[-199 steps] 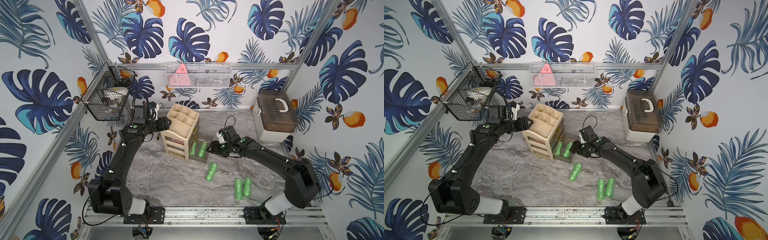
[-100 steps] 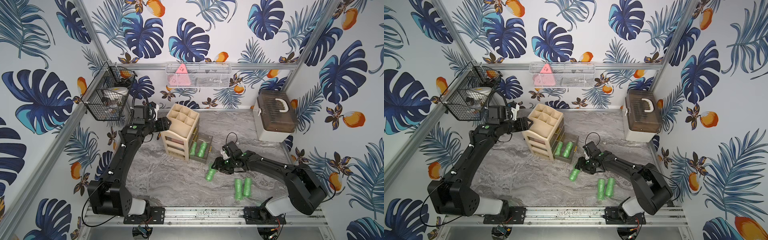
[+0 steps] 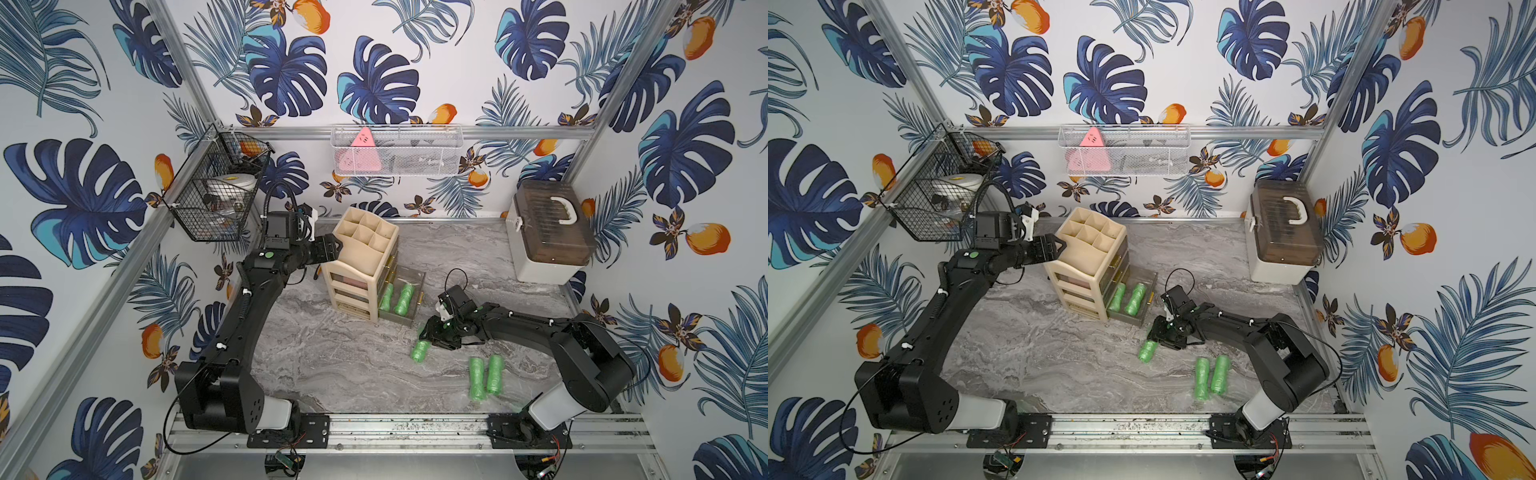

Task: Sort the rolls of trash bags by color and place them into the drawer
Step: Pick up the roll of trash bags from the center of the board.

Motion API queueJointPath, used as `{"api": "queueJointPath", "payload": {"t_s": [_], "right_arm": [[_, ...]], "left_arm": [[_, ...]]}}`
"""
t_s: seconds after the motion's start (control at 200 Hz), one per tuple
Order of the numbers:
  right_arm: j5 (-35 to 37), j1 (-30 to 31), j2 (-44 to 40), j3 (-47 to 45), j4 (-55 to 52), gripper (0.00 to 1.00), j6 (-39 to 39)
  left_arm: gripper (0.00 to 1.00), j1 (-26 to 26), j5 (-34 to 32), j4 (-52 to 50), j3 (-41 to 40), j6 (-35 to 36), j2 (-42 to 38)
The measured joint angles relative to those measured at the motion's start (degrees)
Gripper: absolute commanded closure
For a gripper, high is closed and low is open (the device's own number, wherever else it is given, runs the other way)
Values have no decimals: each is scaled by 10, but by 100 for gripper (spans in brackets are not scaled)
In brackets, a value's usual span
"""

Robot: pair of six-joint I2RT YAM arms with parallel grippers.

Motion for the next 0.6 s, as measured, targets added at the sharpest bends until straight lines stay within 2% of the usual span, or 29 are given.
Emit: {"api": "queueJointPath", "payload": {"t_s": [0.205,0.34,0.6], "right_arm": [[-4,0,7,2,10,80,2],[4,-2,-17,10,-6,84,1],[21,-15,-90,64,-70,83,-19]], "left_arm": [[27,0,0,0,0,0,0],[27,0,0,0,0,0,0],[27,0,0,0,0,0,0]]}}
